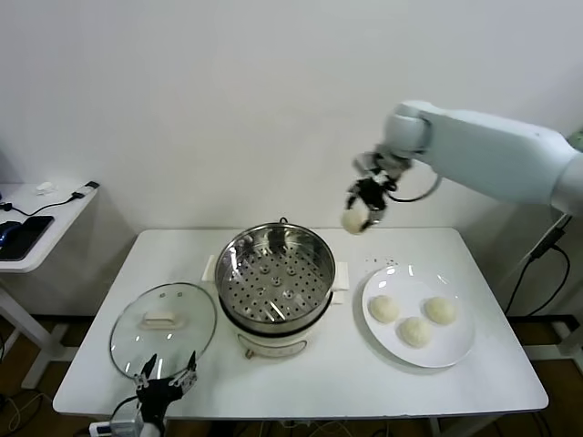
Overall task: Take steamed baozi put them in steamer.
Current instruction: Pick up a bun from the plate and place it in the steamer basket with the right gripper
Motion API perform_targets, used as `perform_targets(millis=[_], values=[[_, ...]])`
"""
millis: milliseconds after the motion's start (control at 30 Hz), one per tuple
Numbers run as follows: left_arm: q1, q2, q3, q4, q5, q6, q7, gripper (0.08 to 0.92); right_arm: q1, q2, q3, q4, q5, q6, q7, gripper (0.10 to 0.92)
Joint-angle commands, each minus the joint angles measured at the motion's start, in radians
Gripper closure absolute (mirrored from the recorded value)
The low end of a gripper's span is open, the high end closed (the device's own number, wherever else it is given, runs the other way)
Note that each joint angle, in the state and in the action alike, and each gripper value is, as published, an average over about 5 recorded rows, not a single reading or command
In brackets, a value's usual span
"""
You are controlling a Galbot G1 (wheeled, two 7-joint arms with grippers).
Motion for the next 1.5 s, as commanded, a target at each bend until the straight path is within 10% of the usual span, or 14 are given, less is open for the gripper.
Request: perform_targets(millis=[33,367,1000,1500], values=[[0.001,0.002,-0.001,-0.007,0.0,0.002,-0.001,0.177,0.085,0.151,-0.012,0.138,-0.084,0.212,0.01,0.389],[0.003,0.004,-0.003,-0.001,-0.005,0.001,-0.004,0.177,-0.239,0.266,0.116,-0.251,-0.515,0.549,0.053,0.389],[0.001,0.01,-0.006,0.01,-0.015,-0.005,-0.006,0.177,-0.426,0.393,0.225,-0.597,-0.591,0.642,0.045,0.389],[-0.002,0.011,-0.006,-0.001,-0.024,0.001,-0.022,0.177,-0.325,0.334,0.214,-0.493,-0.424,0.65,0.051,0.204]])
